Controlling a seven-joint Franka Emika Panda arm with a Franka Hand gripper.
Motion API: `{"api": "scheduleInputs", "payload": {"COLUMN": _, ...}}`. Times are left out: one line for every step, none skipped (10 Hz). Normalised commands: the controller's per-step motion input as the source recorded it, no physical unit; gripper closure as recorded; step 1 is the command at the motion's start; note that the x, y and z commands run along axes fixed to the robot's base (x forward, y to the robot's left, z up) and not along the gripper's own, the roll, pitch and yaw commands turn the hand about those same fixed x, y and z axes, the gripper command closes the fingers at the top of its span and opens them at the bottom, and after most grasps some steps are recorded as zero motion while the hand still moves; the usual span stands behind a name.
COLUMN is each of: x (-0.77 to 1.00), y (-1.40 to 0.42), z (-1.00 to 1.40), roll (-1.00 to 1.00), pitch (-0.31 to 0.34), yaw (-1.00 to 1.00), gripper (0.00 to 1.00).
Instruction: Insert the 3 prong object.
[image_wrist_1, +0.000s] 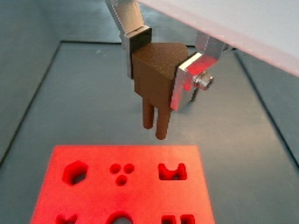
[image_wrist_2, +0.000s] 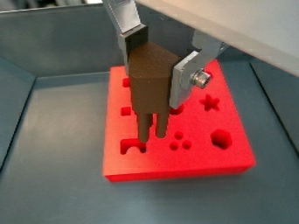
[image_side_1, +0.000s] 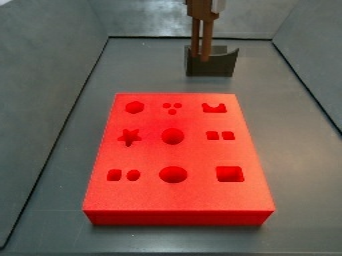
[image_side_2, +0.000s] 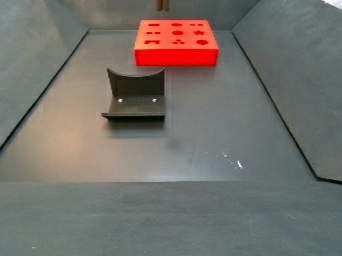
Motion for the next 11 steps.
{"api": "scheduleInputs", "payload": {"x": 0.01, "y": 0.00, "z": 0.00, "roll": 0.16, "pitch": -0.004, "yaw": -0.92, "gripper": 1.00}}
{"api": "scheduleInputs", "payload": {"x": 0.12, "y": 0.03, "z": 0.00, "roll": -0.01, "pitch": 0.000, "yaw": -0.98, "gripper": 1.00}}
{"api": "scheduleInputs", "payload": {"x": 0.12, "y": 0.03, "z": 0.00, "roll": -0.02, "pitch": 0.000, "yaw": -0.98, "gripper": 1.00}}
{"api": "scheduleInputs", "payload": {"x": 0.30, "y": 0.01, "z": 0.00, "roll": -0.03, "pitch": 0.000, "yaw": -0.80, "gripper": 1.00}}
{"api": "scheduleInputs", "payload": {"x": 0.29, "y": 0.00, "z": 0.00, "roll": 0.00, "pitch": 0.014, "yaw": -0.33, "gripper": 1.00}}
{"api": "scheduleInputs", "payload": {"x": 0.00, "y": 0.00, "z": 0.00, "roll": 0.00, "pitch": 0.000, "yaw": 0.00, "gripper": 1.00}}
{"api": "scheduleInputs", "payload": {"x": 0.01, "y": 0.00, "z": -0.07, "roll": 0.01, "pitch": 0.000, "yaw": 0.00, "gripper": 1.00}}
{"api": "scheduleInputs", "payload": {"x": 0.17, "y": 0.21, "z": 0.00, "roll": -0.12, "pitch": 0.090, "yaw": -0.41, "gripper": 1.00}}
{"api": "scheduleInputs", "payload": {"x": -0.04, "y": 0.04, "z": -0.06, "roll": 0.00, "pitch": 0.274, "yaw": -0.89, "gripper": 1.00}}
{"api": "scheduleInputs", "payload": {"x": -0.05, "y": 0.05, "z": -0.06, "roll": 0.00, "pitch": 0.344, "yaw": -0.83, "gripper": 1.00}}
{"api": "scheduleInputs", "payload": {"x": -0.04, "y": 0.05, "z": -0.05, "roll": 0.00, "pitch": 0.351, "yaw": -0.83, "gripper": 1.00}}
